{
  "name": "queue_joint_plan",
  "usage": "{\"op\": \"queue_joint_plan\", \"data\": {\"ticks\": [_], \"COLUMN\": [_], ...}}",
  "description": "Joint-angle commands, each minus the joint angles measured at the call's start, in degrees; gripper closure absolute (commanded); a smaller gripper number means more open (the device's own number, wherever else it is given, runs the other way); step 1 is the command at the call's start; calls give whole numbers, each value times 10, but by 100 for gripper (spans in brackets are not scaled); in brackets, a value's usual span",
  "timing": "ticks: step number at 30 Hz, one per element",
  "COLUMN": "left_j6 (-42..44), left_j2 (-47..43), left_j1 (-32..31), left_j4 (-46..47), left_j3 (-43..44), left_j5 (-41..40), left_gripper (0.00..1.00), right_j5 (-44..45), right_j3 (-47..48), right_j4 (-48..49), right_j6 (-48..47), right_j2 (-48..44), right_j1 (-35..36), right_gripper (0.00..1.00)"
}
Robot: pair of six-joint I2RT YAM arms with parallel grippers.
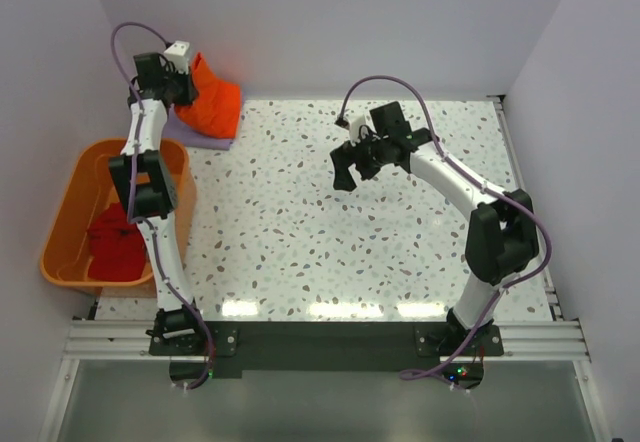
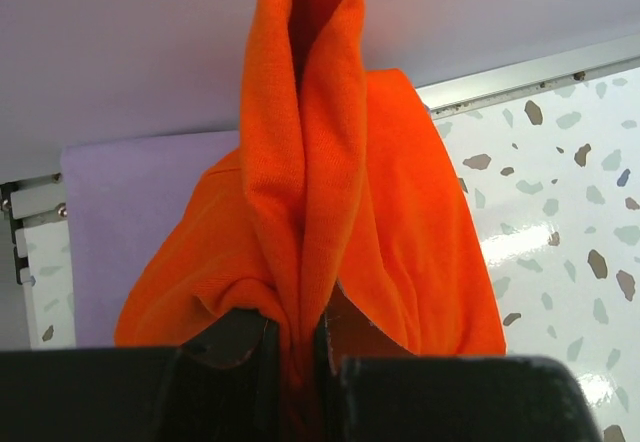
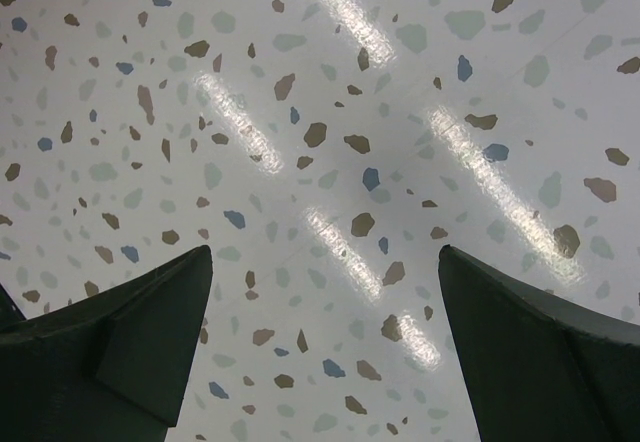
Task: Fold and stack the t-shirts
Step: Neatly place the folded tshirt to the corner
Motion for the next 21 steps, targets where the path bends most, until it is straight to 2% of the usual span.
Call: {"op": "queue_joint_plan", "data": {"ticks": [1,2,5,8,13,17,21], "left_j6": [7,7,10,17,36,40,42], "left_j2": [6,6,-1,-6,-27,-57,-80], "left_j1": [14,13,13,13,15,20,24], "left_j4": [54,59,73,85,125,161,142], "left_j3": [28,27,18,20,6,-16,-5], "left_j5": [-17,-22,-47,-100,-211,-233,-226], "left_gripper": [95,82,54,47,42,31,19], "right_j5": [4,5,4,2,0,-4,-4], "right_j3": [28,28,29,30,30,28,29], "right_j4": [-5,-6,-5,-4,-6,-11,-18], "right_j6": [-9,-8,-8,-6,-7,-10,-13], "right_j2": [3,3,3,4,3,-2,-6], "right_j1": [-3,-2,-2,-2,-2,-2,-3], "right_gripper": [1,1,1,1,1,1,1]}}
